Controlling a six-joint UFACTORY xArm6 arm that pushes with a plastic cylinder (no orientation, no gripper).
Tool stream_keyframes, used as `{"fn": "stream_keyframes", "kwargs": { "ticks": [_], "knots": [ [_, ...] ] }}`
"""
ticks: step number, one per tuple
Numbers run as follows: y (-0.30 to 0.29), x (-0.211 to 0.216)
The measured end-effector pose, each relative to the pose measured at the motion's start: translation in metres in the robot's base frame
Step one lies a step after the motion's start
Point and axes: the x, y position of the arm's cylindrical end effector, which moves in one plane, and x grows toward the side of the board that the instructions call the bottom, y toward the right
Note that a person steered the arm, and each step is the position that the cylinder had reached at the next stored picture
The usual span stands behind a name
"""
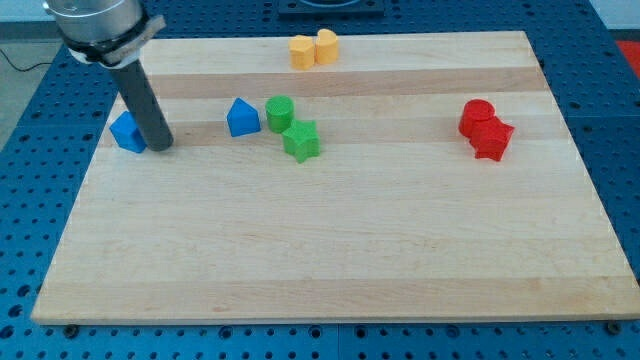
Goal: Place blue triangle on top of blue cube
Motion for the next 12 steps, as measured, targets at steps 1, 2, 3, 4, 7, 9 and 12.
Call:
{"fn": "stream_keyframes", "kwargs": {
  "ticks": [1, 2, 3, 4, 7, 9, 12],
  "knots": [
    [0.042, 0.001],
    [0.075, 0.001],
    [0.108, 0.001],
    [0.111, -0.014],
    [0.067, -0.039],
    [0.114, -0.057],
    [0.043, -0.073]
  ]
}}
